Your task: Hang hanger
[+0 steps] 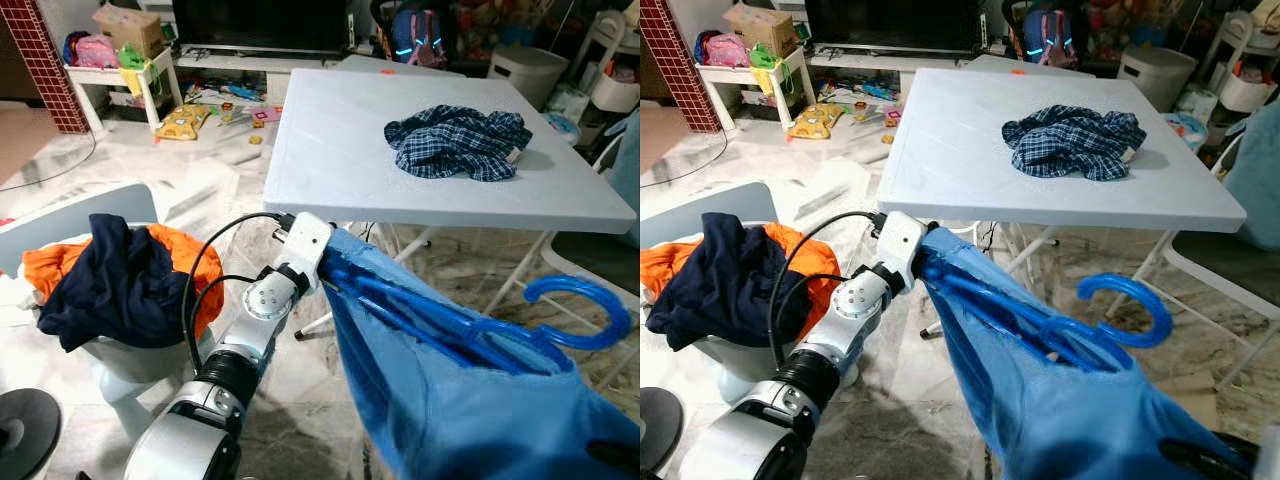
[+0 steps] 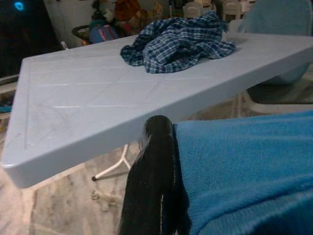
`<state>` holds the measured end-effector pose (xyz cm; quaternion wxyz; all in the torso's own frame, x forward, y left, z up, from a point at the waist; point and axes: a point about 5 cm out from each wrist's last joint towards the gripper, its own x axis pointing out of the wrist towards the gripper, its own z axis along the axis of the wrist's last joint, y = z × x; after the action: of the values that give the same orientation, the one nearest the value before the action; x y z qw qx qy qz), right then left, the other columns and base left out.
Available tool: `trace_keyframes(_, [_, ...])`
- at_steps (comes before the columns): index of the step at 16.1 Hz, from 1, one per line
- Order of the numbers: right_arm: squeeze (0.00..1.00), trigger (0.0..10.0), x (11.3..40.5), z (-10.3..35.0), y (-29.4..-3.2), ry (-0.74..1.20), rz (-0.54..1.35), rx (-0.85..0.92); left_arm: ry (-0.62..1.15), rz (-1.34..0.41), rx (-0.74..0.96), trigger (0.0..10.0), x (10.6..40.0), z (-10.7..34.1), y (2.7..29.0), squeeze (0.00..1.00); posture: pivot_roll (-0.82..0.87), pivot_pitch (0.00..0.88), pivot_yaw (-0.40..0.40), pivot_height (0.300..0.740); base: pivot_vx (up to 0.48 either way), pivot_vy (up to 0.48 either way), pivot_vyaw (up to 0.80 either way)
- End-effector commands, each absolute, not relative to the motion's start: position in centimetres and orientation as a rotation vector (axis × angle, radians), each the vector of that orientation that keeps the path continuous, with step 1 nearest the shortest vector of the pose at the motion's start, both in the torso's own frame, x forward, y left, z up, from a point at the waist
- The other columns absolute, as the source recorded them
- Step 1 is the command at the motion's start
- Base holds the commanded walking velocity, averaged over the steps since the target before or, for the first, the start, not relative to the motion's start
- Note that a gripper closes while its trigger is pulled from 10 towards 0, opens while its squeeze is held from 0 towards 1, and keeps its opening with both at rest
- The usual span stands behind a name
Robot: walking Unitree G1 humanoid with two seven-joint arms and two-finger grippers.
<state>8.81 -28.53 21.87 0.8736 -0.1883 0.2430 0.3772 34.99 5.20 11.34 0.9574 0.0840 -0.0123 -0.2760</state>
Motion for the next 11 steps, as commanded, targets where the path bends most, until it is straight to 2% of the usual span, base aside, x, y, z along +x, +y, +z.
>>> trace_keyframes(1, [0.00, 10.0, 8.7, 23.5, -29.0, 0.433, 0.788, -0.384, 0.026, -0.504, 0.118, 0.0, 35.3, 10.8, 6.7, 0.00, -0.09, 0.000, -0.026, 0.740, 0.000, 0.000, 0.00])
trace_keyframes(5, [0.00, 10.0, 11.0, 23.8, -28.3, 0.255, 0.704, -0.295, 0.049, -0.553, 0.096, 0.0, 34.5, 10.0, 6.0, 0.00, -0.08, 0.000, -0.032, 0.740, 0.000, 0.000, 0.00])
trace_keyframes(8, [0.00, 10.0, 13.8, 23.2, -27.3, 0.123, 0.587, -0.253, 0.085, -0.636, 0.089, 0.0, 33.6, 9.2, 4.9, 0.00, -0.07, 0.000, -0.034, 0.740, 0.000, 0.000, 0.00])
trace_keyframes(10, [0.00, 10.0, 16.0, 22.1, -26.6, 0.087, 0.492, -0.224, 0.070, -0.707, 0.130, 0.0, 32.9, 9.1, 4.0, 0.00, -0.07, 0.000, -0.034, 0.740, 0.000, 0.000, 0.00])
trace_keyframes(11, [0.00, 10.0, 16.6, 20.6, -25.9, 0.126, 0.498, -0.271, 0.060, -0.767, 0.163, 0.0, 32.4, 9.0, 3.5, 0.00, -0.06, 0.000, -0.037, 0.740, 0.000, 0.000, 0.00])
